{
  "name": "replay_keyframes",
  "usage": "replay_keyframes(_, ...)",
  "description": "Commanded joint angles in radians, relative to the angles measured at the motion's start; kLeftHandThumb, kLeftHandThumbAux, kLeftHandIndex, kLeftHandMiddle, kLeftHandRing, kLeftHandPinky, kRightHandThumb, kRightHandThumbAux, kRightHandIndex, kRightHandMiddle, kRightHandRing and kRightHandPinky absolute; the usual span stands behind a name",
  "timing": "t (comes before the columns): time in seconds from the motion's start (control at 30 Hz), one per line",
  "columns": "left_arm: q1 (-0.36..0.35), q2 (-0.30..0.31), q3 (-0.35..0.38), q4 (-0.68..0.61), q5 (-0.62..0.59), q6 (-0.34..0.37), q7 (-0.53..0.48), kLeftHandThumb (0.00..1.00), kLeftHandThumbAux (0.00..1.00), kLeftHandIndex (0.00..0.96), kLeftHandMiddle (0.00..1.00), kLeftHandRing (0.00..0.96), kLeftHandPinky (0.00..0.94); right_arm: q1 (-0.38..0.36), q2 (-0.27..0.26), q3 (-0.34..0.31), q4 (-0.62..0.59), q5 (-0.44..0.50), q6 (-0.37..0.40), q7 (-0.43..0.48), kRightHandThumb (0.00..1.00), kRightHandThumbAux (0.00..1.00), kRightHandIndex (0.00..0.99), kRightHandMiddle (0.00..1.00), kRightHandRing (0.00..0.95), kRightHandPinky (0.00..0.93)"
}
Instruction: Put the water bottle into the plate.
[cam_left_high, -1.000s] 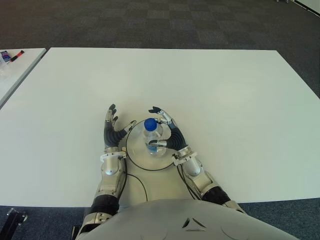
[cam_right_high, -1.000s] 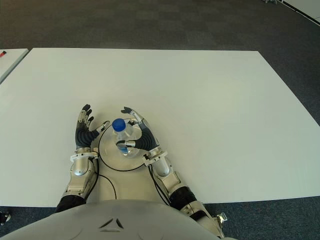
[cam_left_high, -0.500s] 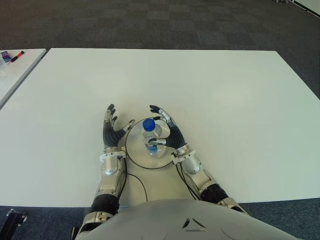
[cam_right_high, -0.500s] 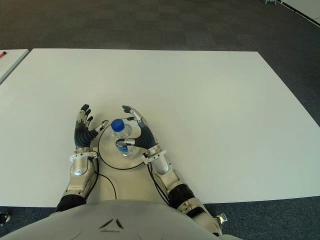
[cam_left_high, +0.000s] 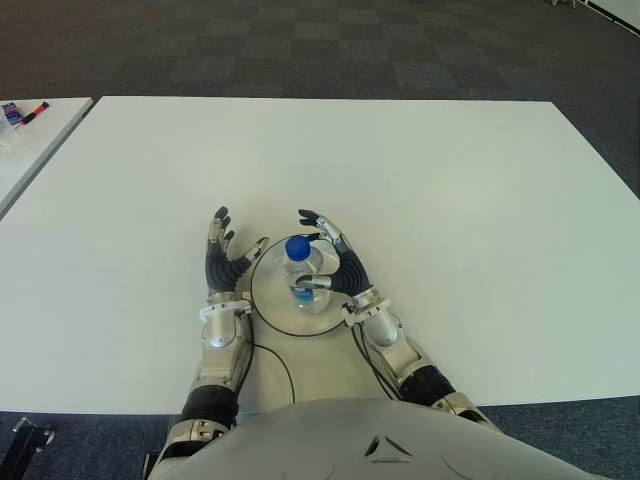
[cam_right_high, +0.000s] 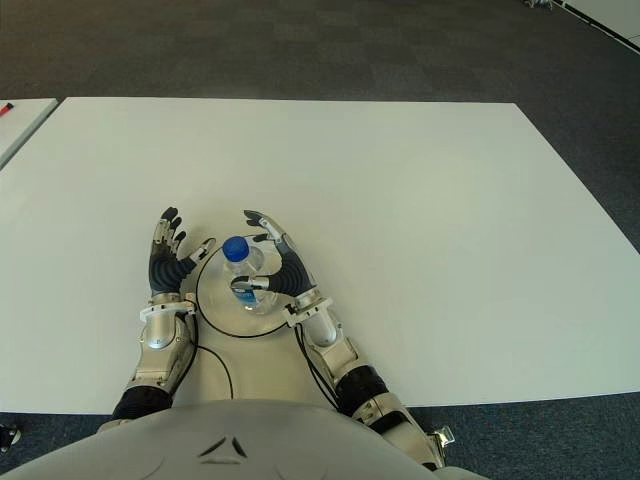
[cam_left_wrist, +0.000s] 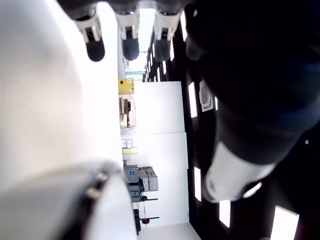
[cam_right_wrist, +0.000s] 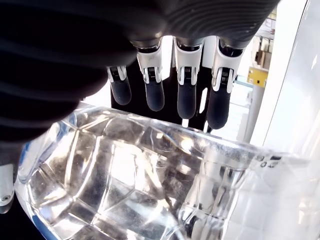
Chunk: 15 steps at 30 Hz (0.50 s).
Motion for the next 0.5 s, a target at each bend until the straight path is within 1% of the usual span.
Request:
replay_keyframes(0.03, 0.034, 0.0, -0.001, 0.059, 0.015, 0.039, 0.01, 0.107, 0.837, 0.019, 0.008, 0.0, 0.001, 0.011, -0.007, -0.004, 0.042, -0.015, 0.0, -0.001, 0.598, 0.53, 0.119, 0.157, 0.18, 0.314)
replay_keyframes(0.5, 0.031, -0.004, -0.002, 0.054, 0.021, 0.05, 0.02, 0.102, 0.849, 0.015, 0.0, 0.0, 0.0, 0.011, -0.007, -0.006, 0.039, -0.009, 0.02, 0.017, 0.557, 0.534, 0.119, 0.159, 0.188, 0.298)
